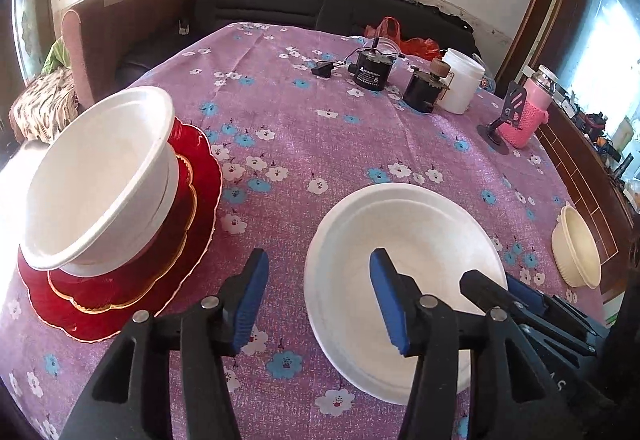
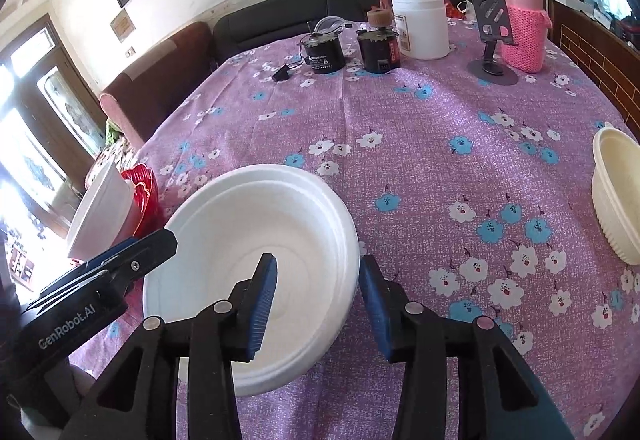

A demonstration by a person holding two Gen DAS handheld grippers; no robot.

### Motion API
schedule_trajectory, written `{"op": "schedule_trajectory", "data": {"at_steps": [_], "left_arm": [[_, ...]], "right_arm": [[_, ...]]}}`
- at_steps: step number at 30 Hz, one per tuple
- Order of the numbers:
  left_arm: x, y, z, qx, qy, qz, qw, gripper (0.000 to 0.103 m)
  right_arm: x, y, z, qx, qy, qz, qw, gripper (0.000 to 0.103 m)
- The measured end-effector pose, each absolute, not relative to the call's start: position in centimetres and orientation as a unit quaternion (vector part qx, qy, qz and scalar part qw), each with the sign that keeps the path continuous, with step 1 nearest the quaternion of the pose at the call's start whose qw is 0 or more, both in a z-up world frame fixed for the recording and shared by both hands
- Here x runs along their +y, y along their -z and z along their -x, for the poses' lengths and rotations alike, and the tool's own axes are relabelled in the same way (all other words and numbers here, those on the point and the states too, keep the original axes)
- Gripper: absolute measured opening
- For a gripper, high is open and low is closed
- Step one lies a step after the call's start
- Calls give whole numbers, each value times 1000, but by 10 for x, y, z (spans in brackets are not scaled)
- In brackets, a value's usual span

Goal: Organize plates and bowls
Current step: 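Carry the small white bowl over the red plate stack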

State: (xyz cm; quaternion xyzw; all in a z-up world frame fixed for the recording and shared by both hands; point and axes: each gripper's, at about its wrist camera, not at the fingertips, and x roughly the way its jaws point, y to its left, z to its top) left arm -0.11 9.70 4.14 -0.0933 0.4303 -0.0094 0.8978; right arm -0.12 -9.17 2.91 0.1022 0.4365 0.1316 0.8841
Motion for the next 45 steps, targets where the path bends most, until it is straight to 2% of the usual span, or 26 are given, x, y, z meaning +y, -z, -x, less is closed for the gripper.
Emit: {"op": "schedule_trajectory", "data": {"at_steps": [6,8,12,18,20,21,22,25,26,28,32,45], "left_arm": [[99,-38,1,434,2,96,896,52],[102,-37,1,432,-3,98,896,54],[103,-36,1,432,-6,101,896,67],[97,-32,-3,436,2,90,895,69],[92,-31,-4,439,8,82,894,57],[89,-30,-5,444,15,77,892,37],[86,-28,-6,451,20,72,890,21],[83,-27,-5,448,17,60,892,19],[82,-28,-3,446,17,59,893,18],[82,-31,-1,440,16,56,896,18],[78,-43,8,414,9,38,909,18],[77,-84,34,352,-3,21,936,18]], "right_arm": [[-99,-25,2,436,-113,-128,883,46],[-103,-22,2,438,-108,-143,881,46],[-107,-14,3,445,-111,-175,871,46],[-101,-12,2,446,-115,-168,872,46],[-99,-12,1,446,-114,-163,872,46],[-98,-12,0,447,-114,-161,872,46],[-97,-11,-1,448,-114,-159,872,46],[-96,-10,-2,451,-115,-156,871,46],[-96,-9,-2,450,-115,-157,871,44],[-96,-9,-1,450,-117,-159,871,31],[-96,-10,2,446,-118,-162,872,24],[-87,-46,22,397,-124,-139,899,24]]}}
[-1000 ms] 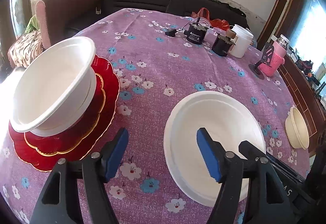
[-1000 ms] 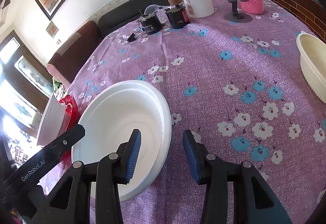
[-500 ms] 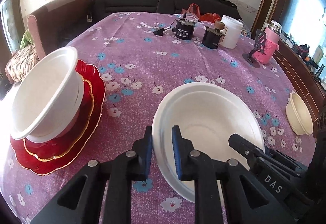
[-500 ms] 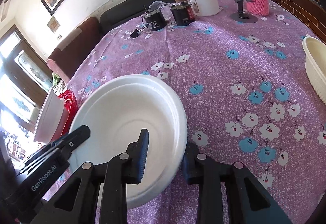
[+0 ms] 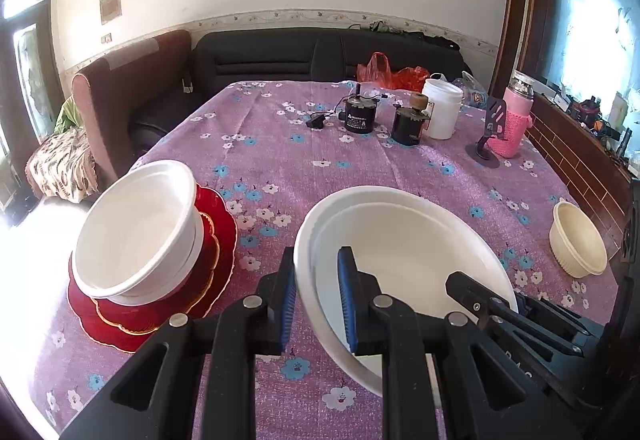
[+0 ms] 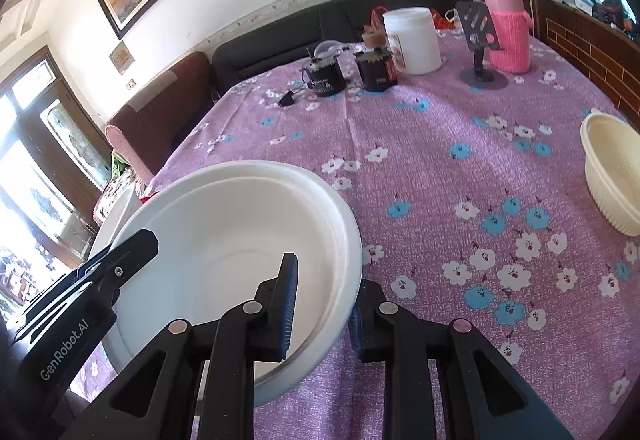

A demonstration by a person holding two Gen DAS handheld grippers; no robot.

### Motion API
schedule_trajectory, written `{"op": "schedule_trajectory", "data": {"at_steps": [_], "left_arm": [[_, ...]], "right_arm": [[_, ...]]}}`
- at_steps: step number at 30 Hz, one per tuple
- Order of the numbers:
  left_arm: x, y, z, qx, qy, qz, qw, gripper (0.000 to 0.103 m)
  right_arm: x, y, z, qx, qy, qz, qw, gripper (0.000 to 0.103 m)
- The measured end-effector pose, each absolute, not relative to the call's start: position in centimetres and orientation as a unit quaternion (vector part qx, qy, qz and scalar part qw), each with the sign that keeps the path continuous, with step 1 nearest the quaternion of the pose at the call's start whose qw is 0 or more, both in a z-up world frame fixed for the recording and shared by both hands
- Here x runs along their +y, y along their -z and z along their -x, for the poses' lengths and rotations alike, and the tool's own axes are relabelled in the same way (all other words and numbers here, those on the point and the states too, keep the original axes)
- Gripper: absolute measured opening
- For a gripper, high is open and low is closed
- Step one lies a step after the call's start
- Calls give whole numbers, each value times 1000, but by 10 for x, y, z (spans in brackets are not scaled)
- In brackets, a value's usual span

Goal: Organize plates and bowls
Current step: 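Carry the small white bowl over the red plate stack, then lower the small white bowl into the stacked bowls and open the right gripper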

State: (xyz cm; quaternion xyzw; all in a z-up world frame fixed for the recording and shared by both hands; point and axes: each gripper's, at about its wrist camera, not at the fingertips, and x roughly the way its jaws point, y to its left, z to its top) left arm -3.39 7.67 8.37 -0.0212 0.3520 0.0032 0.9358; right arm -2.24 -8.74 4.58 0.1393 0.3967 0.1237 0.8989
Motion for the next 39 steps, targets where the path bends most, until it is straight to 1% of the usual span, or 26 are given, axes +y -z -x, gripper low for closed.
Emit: {"op": "schedule_trajectory", "data": {"at_steps": [12,21,25,29,34,39], "left_arm": [[102,-106,52,318,-18,40,947,19],[163,-127,59,285,-75,69,953,22],[195,-138,60,272,-101,78,954,25],[227,-149,55,268,-114,79,953,25],[260,-140,45,281,-138,90,945,25],[277,-122,40,297,-156,97,937,25]], "right_arm": [[-61,-77,33,369,-132,-95,915,24],[5,-112,32,341,-182,-40,921,25],[43,-125,28,332,-209,-14,920,25],[80,-135,19,330,-225,11,917,25],[120,-136,7,340,-242,35,908,25],[146,-125,0,352,-246,55,902,25]]}}
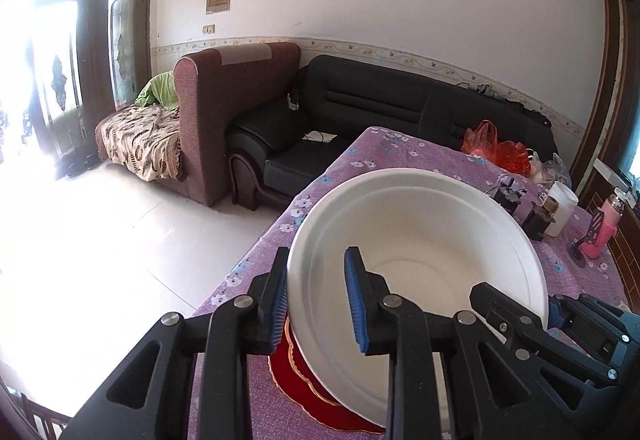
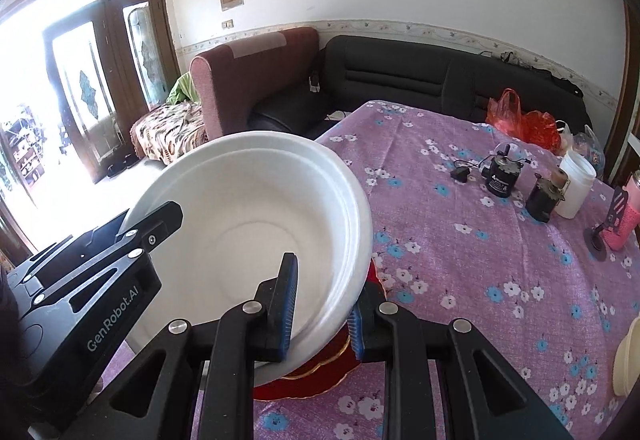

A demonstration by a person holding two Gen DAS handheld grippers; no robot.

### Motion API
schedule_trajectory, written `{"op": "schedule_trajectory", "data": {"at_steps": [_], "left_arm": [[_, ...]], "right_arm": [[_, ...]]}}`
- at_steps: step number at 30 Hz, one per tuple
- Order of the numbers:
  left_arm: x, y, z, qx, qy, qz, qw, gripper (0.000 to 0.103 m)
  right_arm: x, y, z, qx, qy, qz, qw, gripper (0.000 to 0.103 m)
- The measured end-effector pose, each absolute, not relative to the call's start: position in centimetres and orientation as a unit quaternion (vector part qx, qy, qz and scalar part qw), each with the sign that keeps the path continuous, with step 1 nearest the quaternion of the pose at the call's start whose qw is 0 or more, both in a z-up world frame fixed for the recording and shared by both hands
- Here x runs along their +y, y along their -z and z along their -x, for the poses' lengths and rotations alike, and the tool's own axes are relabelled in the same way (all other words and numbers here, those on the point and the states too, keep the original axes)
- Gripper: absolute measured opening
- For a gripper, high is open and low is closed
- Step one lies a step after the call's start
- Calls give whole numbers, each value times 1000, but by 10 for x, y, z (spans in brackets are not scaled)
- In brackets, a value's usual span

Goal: Organize plates and bowls
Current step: 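Lower the small white bowl into the stacked bowls and open the right gripper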

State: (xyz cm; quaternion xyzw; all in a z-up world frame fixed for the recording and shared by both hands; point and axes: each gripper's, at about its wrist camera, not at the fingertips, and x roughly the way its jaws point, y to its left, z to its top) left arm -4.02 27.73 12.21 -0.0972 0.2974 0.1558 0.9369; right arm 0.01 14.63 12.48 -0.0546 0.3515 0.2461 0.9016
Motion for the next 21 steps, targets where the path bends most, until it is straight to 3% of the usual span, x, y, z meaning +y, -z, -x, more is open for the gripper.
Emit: {"op": "schedule_trajectory", "data": {"at_steps": [15,21], "left_arm": [[295,-82,13,340,-179,84,919,25],[305,-84,18,336,-184,102,918,30]], "right_arm": [[165,-82,-30,389,-213,80,893,25],[167,-78,-34,382,-204,87,897,25]]}}
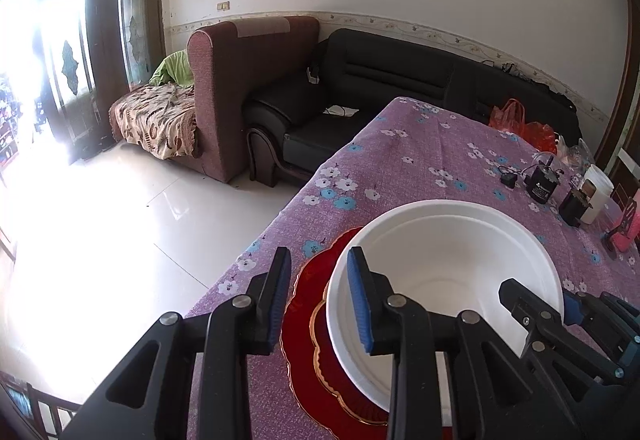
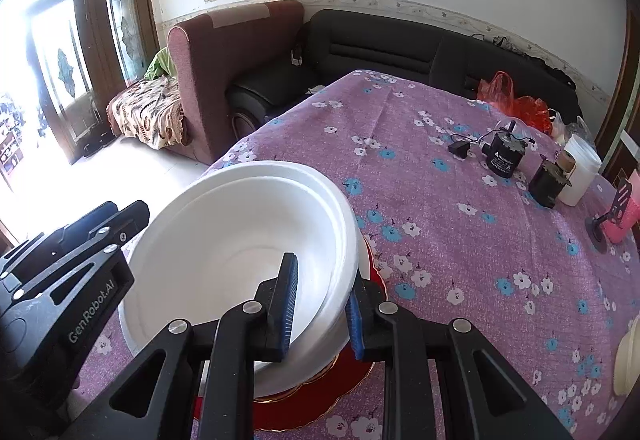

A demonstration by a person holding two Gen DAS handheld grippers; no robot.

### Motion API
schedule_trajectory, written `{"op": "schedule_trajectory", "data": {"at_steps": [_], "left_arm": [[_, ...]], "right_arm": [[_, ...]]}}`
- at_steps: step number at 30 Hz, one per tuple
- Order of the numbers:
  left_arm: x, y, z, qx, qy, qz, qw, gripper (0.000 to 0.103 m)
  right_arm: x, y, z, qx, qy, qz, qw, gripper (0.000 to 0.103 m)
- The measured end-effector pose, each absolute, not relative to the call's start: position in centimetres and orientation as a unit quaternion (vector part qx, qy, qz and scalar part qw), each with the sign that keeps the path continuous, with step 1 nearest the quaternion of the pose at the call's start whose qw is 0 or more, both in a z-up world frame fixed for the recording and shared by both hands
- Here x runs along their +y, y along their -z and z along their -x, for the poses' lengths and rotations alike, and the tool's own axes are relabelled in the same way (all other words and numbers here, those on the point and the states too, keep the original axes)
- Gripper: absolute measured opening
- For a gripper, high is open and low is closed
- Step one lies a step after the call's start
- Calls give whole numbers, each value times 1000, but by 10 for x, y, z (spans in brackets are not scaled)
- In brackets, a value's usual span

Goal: Organize plates and bowls
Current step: 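Lower the small white bowl into the stacked bowls and open the right gripper, then raise the right gripper away from the stack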

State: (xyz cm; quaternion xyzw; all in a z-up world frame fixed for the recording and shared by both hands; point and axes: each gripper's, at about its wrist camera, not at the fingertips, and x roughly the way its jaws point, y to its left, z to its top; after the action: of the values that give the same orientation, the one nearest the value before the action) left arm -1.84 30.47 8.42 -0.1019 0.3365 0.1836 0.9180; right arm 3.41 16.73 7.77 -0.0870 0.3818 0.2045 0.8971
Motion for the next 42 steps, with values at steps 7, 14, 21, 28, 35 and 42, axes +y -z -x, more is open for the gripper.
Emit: {"op": "schedule_trajectory", "data": {"at_steps": [7,14,21,28,35,42], "left_arm": [[311,-99,40,313,-183,122,924,51],[314,-110,60,293,-188,136,928,67],[307,-121,77,270,-199,134,932,75],[286,-140,100,217,-240,108,940,98],[249,-146,105,212,-219,69,950,98],[212,-143,98,229,-194,36,953,98]], "right_arm": [[168,-80,-31,362,-209,84,904,26],[151,-98,-23,326,-209,40,921,75],[127,-115,-15,313,-201,4,928,75],[99,-111,-4,323,-200,-29,925,75],[76,-105,7,329,-197,-41,923,76],[51,-101,19,324,-190,-48,926,78]]}}
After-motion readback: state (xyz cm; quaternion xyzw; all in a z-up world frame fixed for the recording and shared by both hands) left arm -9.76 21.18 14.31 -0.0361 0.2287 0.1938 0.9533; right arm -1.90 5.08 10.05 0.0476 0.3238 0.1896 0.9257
